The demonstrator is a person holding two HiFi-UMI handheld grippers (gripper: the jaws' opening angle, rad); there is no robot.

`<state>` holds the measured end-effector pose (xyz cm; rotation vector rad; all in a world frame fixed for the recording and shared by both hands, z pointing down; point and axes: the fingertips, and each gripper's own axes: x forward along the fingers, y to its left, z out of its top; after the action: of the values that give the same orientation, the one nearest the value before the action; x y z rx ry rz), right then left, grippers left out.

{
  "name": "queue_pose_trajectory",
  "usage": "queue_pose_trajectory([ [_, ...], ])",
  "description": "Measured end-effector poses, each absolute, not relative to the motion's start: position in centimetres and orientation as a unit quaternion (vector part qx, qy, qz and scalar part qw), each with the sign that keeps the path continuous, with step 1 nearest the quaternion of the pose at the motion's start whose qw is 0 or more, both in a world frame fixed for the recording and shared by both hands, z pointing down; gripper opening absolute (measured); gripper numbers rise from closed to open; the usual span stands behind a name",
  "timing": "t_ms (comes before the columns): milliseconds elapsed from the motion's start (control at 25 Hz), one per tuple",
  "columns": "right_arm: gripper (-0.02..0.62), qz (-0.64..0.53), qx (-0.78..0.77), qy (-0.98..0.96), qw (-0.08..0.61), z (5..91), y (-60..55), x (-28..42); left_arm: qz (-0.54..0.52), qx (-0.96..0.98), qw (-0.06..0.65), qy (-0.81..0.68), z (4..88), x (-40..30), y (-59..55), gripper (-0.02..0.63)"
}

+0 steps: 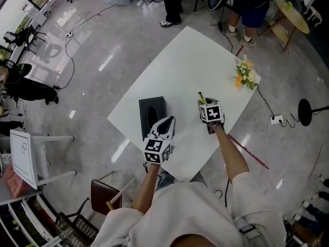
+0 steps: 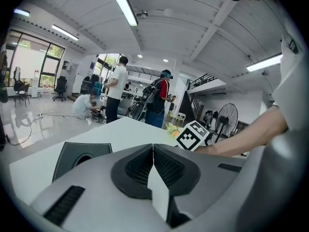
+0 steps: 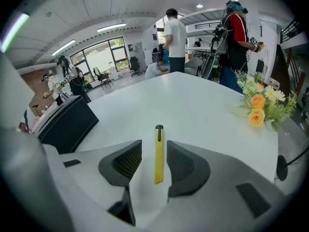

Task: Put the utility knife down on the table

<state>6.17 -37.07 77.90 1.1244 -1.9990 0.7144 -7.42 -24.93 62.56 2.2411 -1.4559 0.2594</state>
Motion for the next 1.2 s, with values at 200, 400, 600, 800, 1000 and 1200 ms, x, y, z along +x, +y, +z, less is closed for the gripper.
queue_pose_trajectory([
  [200,0.175,0.267,0.45,-0.789,0.322,76.1,-36.9,6.7,0.09,0.819,0.224,-0.521,62.2,-7.3,-25.4,0.021],
  [400,0.172,0.243,0.473,-0.801,0.275,72.5,-36.6,7.5,0.09,0.828,0.217,-0.509,61.7,-6.9,-26.2,0.021],
  [600,0.149,0.225,0.5,-0.805,0.226,68.5,-35.7,8.7,0.091,0.838,0.208,-0.496,61.0,-6.3,-26.8,0.021],
  [800,0.088,0.197,0.53,-0.802,0.194,65.5,-33.6,10.5,0.083,0.847,0.203,-0.484,60.2,-5.7,-27.5,0.02],
  [1000,0.058,0.184,0.548,-0.796,0.18,63.7,-30.9,11.7,0.082,0.856,0.192,-0.472,59.1,-5.2,-27.9,0.02],
  [1200,0.038,0.169,0.564,-0.792,0.163,62.0,-29.2,12.5,0.078,0.862,0.185,-0.465,58.4,-5.0,-28.1,0.02],
])
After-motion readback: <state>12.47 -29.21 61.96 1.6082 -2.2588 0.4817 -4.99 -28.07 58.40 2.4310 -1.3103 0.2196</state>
